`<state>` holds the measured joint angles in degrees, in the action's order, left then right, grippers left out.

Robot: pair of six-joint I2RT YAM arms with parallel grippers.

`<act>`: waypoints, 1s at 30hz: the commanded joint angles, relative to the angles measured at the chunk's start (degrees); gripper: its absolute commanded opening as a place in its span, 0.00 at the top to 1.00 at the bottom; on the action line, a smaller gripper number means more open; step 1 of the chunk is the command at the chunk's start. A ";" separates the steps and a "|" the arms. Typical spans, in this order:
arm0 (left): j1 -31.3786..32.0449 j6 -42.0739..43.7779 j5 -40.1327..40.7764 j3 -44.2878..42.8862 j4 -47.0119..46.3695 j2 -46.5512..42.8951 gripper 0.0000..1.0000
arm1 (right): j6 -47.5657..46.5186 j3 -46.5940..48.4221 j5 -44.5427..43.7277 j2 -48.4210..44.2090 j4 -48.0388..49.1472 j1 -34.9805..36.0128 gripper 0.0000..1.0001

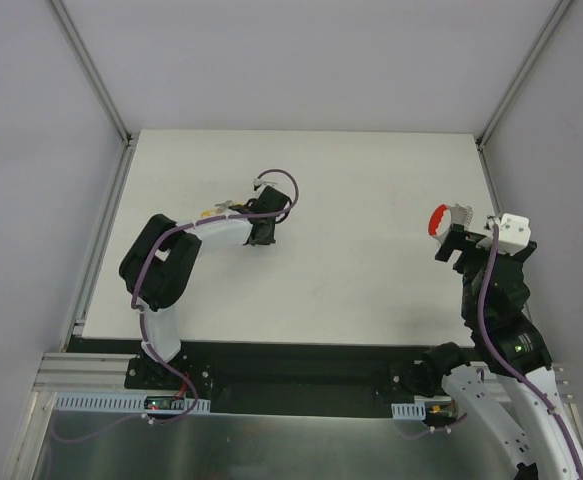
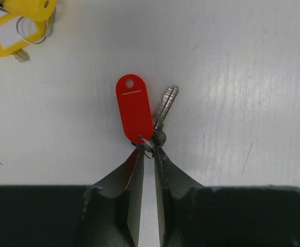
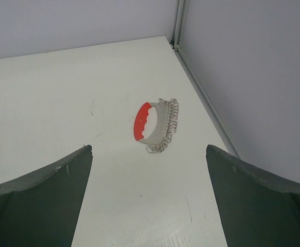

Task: Put the keys on the keyring

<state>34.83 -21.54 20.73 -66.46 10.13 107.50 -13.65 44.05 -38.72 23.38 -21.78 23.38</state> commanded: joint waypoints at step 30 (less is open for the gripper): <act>3.49 28.37 -23.10 -9.91 22.47 -20.57 1.00 | -0.68 9.22 39.05 14.33 -6.54 1.23 0.04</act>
<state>36.36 -3.22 2.63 -72.07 23.62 92.03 -14.15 52.75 -16.10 36.47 -29.02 24.25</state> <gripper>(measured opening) 0.006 0.961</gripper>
